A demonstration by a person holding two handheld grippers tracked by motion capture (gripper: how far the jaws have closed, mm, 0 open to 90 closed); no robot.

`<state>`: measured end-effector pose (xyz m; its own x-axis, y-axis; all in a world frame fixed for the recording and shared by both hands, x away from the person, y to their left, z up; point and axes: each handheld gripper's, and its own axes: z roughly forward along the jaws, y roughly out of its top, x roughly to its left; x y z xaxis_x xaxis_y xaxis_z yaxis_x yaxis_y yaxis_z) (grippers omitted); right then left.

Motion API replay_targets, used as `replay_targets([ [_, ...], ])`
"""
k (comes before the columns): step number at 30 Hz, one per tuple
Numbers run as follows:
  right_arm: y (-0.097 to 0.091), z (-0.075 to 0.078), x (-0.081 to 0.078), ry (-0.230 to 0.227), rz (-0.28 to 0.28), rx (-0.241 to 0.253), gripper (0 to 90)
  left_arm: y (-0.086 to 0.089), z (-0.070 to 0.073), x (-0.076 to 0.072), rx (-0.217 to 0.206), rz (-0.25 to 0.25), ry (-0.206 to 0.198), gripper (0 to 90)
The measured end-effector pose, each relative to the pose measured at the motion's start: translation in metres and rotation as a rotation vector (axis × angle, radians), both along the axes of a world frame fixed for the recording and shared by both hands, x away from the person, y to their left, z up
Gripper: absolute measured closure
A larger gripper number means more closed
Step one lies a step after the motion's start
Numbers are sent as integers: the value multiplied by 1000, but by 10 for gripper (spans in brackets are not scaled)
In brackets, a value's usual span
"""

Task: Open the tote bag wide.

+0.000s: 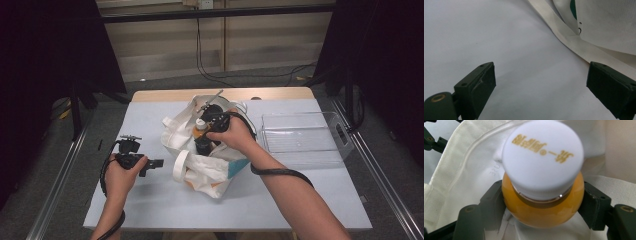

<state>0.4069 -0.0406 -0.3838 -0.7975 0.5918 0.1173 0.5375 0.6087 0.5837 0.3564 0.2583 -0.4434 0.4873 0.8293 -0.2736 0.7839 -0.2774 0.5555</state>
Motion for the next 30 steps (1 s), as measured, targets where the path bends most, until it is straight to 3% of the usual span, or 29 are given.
replay_targets([
  [5,0,1,0,-3,2,-4,298,0,-3,0,8,-13,29,84],
  [6,0,1,-1,-4,1,-5,298,-3,-4,0,-11,7,17,84],
  [8,-1,1,-1,-2,4,-8,299,-2,-5,0,-12,-7,34,87],
  [16,-2,2,-2,2,7,-9,298,-4,-4,0,-7,-9,15,64],
  [21,-2,2,-2,-3,5,-9,299,-4,-4,-1,-27,11,29,61],
  [23,-2,2,-2,-2,5,-10,299,-3,-5,0,-11,-13,37,58],
  [30,-3,3,-2,4,14,-19,300,-7,-4,0,-13,-3,34,45],
])
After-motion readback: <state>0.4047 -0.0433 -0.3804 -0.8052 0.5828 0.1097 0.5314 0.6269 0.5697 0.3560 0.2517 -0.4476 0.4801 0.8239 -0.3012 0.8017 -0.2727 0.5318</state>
